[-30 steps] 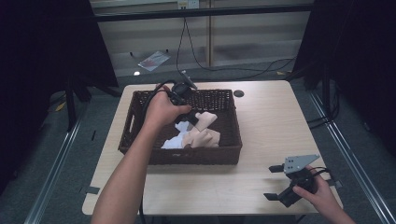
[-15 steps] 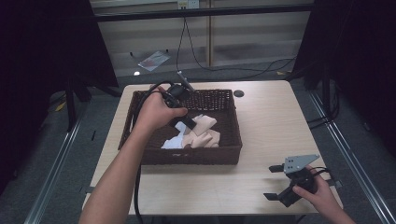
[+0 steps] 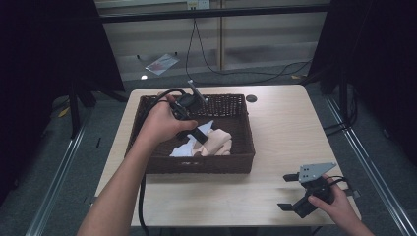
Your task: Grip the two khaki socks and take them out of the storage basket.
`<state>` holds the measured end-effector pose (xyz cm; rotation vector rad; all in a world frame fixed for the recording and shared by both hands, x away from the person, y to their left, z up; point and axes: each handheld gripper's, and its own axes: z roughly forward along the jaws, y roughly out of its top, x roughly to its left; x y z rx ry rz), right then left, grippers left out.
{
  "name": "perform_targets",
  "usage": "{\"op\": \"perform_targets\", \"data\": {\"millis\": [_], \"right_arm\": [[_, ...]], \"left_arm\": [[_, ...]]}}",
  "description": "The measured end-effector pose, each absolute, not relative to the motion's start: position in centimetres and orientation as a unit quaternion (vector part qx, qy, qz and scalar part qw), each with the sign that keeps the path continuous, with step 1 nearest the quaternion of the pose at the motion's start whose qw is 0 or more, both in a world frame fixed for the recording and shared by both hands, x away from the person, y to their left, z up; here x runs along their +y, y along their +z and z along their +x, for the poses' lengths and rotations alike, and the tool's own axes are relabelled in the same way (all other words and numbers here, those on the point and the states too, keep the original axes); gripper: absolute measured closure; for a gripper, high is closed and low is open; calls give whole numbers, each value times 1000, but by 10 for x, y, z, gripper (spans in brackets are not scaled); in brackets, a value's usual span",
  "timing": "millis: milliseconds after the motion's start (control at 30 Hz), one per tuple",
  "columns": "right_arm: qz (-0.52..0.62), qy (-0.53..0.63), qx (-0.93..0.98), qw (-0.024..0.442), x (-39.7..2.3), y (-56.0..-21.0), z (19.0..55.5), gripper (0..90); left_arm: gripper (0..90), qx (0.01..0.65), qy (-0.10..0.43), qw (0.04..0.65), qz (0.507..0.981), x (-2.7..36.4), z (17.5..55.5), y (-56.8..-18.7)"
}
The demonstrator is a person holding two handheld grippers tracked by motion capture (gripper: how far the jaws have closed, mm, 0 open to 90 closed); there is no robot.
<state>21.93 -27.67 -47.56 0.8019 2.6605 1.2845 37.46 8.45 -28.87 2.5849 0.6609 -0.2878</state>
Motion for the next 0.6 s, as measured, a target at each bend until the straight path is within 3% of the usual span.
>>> {"op": "perform_targets", "data": {"millis": [600], "right_arm": [[264, 416, 869, 45, -276, -476, 220, 22]], "left_arm": [[834, 210, -118, 228, 944, 77, 356, -299]]}}
